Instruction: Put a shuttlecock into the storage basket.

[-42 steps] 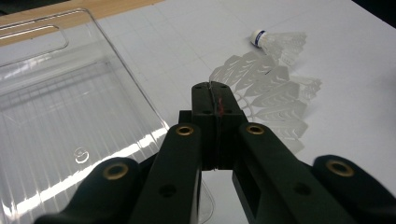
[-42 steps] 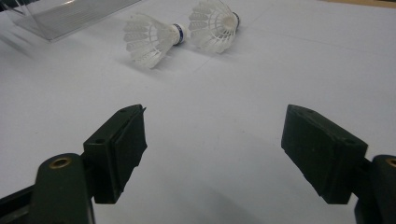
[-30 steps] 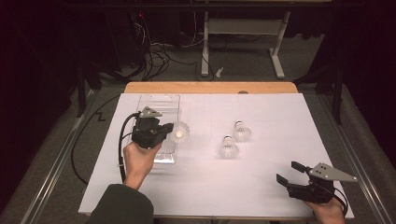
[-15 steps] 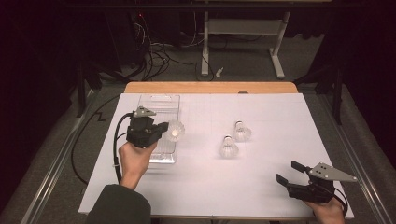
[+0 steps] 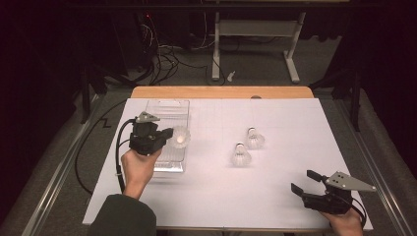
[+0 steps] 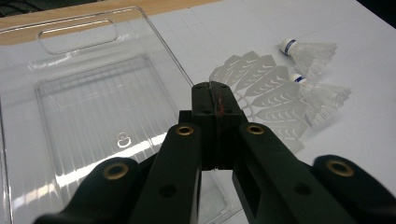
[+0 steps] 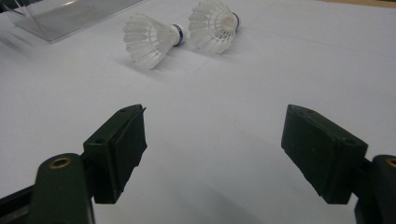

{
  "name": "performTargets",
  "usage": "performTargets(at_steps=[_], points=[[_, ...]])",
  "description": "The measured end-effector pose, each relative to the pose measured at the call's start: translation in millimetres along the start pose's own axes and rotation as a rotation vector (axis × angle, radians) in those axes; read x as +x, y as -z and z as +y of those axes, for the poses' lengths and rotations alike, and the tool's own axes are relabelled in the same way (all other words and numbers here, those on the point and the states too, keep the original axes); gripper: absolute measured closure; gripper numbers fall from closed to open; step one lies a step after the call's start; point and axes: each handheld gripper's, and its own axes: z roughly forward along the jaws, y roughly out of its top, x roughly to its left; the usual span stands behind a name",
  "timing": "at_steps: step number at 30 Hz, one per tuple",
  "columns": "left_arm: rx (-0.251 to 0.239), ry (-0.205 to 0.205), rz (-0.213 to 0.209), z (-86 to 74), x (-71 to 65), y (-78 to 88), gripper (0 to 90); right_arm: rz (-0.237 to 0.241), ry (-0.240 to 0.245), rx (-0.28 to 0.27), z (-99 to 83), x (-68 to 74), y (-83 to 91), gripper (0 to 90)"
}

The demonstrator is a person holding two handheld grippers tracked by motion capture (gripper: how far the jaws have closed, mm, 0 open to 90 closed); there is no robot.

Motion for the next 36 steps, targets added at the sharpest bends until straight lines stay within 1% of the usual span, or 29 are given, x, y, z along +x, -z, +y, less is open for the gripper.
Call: performTargets(at_steps=[9,21,27,33,36], points=[[0.002,0.011,0.009,-2.0,4.6,1.1,90.0,0.000,0.000,0.000,0.0,0.0,0.0,22.3],[0.010,0.021,0.037,-4.4,11.5,1.3,90.0,0.000,0.000,0.000,0.0,0.1,-0.1,22.3],[0.025,0.024,0.058,-5.3,15.7,-1.4,90.0,0.000,-0.002,0.001,-0.1,-0.2,-0.3,22.3],[0.036,0.032,0.069,-5.7,20.1,-4.9,89.9,-0.001,-0.002,0.000,-0.1,-0.4,-0.3,22.3],[0.039,0.040,0.066,-5.7,22.6,-6.7,89.9,0.000,-0.007,0.000,-0.2,-0.3,-0.2,22.3]])
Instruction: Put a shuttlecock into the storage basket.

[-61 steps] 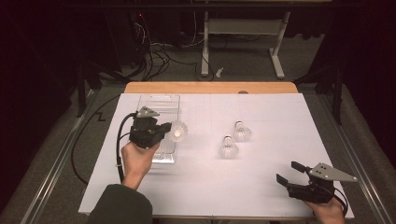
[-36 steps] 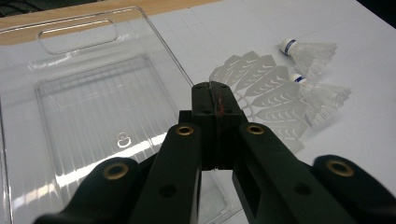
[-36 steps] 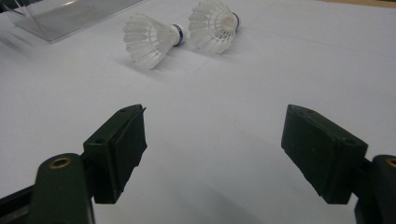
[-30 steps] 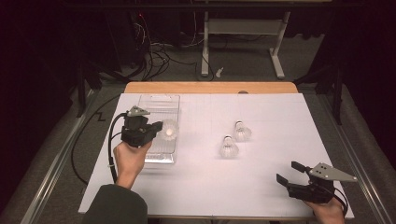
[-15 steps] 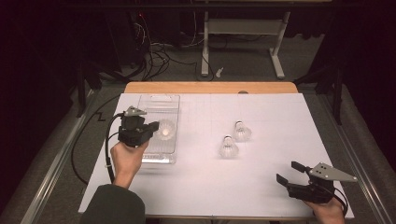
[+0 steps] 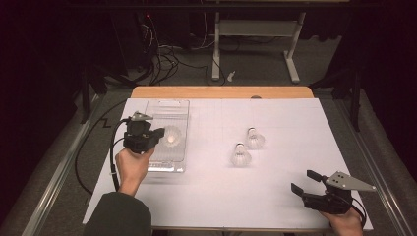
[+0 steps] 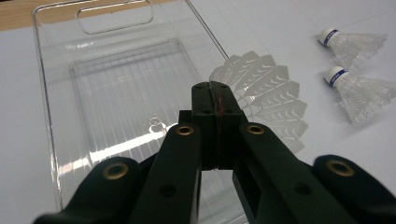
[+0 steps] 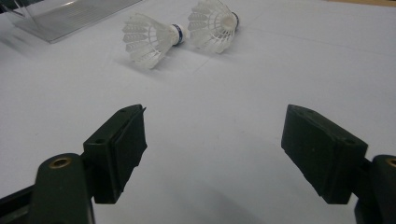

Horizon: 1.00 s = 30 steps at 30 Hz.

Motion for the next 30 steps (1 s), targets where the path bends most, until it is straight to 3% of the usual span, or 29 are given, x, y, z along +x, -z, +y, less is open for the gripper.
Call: performTargets(at_steps=[30], points=[[0.035,0.026,0.026,4.9,8.2,-21.3,89.9,0.000,0.004,0.000,0.0,0.0,0.1,22.2]])
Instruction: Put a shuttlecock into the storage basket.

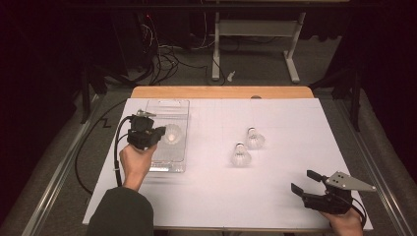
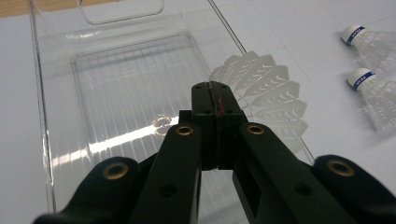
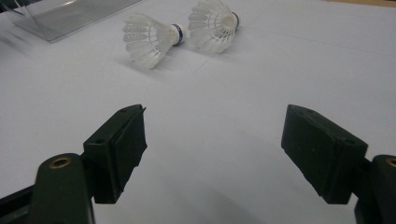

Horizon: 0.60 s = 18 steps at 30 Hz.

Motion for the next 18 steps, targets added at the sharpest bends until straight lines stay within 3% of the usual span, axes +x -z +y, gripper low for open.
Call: performTargets(at_steps=[18], points=[[0.022,0.014,0.014,3.7,4.2,-10.1,89.7,0.001,-0.001,-0.001,0.0,-0.3,-0.3,22.3]])
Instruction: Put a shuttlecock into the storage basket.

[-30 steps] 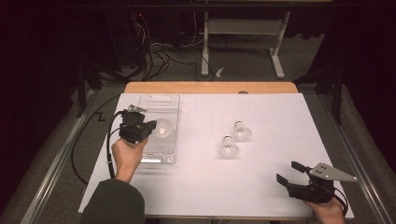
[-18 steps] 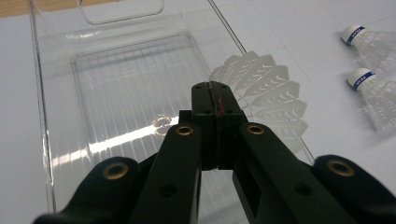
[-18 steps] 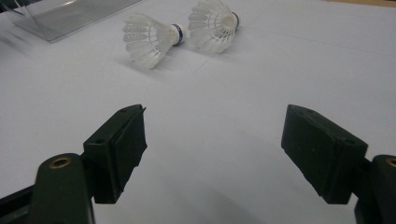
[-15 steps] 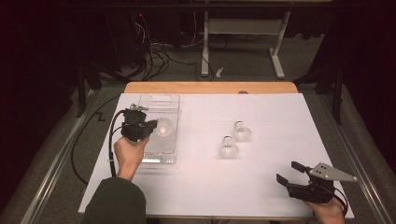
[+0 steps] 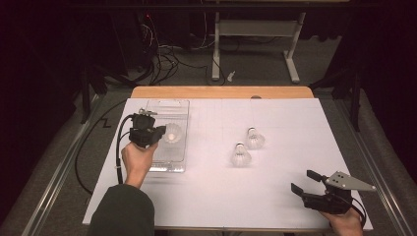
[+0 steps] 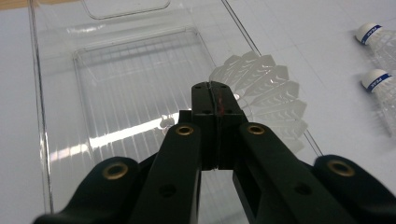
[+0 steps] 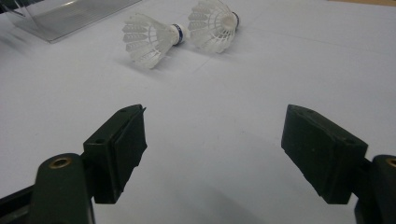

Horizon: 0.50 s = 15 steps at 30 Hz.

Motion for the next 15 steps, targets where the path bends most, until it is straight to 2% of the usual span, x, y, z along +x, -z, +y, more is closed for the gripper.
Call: performTargets(at_steps=[15], points=[[0.006,0.017,0.007,1.8,2.5,-7.4,89.6,0.001,-0.001,-0.001,-0.1,-0.3,0.2,22.3]])
